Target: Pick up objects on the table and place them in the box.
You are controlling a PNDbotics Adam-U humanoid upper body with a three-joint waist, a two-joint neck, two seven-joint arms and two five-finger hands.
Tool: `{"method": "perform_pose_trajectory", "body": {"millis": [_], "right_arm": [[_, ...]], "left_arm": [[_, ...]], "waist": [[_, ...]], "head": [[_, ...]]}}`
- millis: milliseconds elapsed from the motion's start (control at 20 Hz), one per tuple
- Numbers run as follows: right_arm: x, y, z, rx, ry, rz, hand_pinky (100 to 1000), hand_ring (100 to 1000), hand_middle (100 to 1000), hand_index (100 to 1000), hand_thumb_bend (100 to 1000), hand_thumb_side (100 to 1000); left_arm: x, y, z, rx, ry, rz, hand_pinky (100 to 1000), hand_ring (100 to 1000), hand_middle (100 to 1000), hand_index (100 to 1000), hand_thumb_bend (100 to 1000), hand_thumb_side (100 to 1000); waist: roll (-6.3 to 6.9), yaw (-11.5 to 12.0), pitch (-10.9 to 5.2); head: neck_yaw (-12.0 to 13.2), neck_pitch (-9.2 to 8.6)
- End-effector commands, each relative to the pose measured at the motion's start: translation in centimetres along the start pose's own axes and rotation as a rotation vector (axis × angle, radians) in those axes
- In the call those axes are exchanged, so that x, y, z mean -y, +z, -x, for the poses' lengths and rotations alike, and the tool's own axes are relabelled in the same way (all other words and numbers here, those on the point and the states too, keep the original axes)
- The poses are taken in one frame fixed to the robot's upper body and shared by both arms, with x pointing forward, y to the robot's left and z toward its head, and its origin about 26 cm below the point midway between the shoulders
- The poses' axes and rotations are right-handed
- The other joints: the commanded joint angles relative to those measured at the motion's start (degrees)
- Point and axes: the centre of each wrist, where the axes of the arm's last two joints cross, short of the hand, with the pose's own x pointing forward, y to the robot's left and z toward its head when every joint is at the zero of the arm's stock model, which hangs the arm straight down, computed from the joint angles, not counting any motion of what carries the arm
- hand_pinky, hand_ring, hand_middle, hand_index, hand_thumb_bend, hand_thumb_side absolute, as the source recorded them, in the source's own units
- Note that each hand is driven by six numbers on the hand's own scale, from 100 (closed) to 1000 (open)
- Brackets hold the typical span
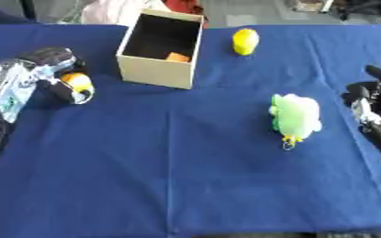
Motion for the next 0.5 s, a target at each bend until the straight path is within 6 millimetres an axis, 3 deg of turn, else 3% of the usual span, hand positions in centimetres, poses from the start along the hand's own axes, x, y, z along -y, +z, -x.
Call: {"method": "perform_pose_trajectory", "body": {"millis": [50,300,500], "right_arm": [[0.7,-0.2,-0.4,0.016,0.021,0.003,698,677,642,911,100,433],[0.7,-0.2,-0.4,0.015,0.024,0.001,698,677,642,911,100,433],[0.5,-0.2,-0.3,0.013,0.019,-0.011,699,678,642,911,100,434]], "left_arm": [[-4.2,2.0,0.5,0.022,-0.056,-0.096,644,484,492,674,263,100],[-7.5,3.7,-0.3,0.053,-0.054,-0.190,642,471,477,661,260,100],[-8.8,2.8,-1.6,0.063,-0.027,-0.256,653,471,475,661,256,100]], "waist": [[0.51,0.1,-1.75],[0.71,0.1,-1.96],[0.67,-0.4,-2.31]], "head": [[-0.2,0.06],[-0.2,-0.03],[0.3,-0.05]]}}
